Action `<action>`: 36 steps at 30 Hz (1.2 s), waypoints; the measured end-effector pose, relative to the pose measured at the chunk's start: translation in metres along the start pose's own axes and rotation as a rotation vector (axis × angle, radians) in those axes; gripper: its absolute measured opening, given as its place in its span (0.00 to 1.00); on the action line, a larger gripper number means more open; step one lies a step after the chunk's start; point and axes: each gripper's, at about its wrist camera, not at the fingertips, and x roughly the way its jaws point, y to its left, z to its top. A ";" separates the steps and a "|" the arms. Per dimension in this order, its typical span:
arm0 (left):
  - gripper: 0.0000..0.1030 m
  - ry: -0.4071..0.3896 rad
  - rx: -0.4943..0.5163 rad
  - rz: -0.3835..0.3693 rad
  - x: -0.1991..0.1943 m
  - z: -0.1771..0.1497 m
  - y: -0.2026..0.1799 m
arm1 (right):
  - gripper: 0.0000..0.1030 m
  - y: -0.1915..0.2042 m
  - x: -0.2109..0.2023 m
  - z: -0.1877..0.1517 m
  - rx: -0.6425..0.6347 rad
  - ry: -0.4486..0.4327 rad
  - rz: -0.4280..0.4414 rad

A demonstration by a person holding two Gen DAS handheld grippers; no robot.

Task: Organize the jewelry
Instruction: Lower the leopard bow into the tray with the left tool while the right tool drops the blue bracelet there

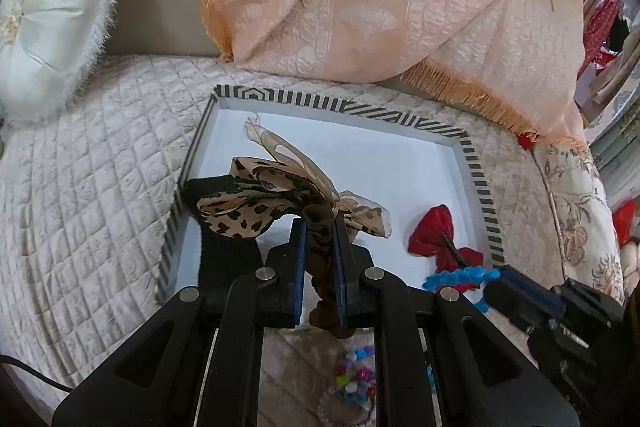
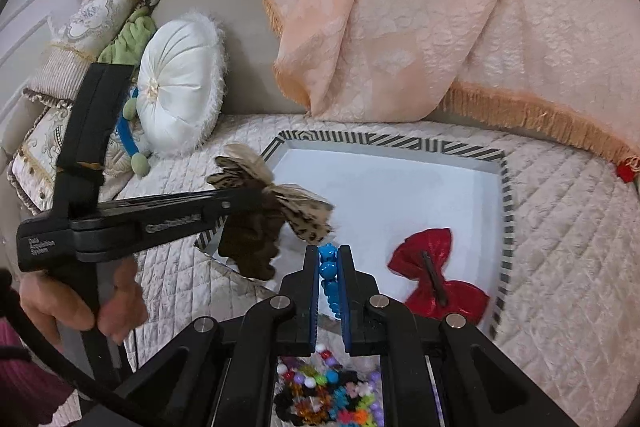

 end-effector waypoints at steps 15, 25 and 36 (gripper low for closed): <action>0.11 0.048 -0.025 0.055 0.039 0.001 0.018 | 0.08 -0.034 0.047 -0.008 0.074 0.103 -0.070; 0.11 0.065 -0.031 0.077 0.052 0.000 0.017 | 0.08 -0.044 0.064 -0.020 0.117 0.169 -0.091; 0.38 0.076 -0.062 0.085 0.041 -0.004 0.020 | 0.14 -0.047 0.045 -0.021 0.148 0.115 -0.088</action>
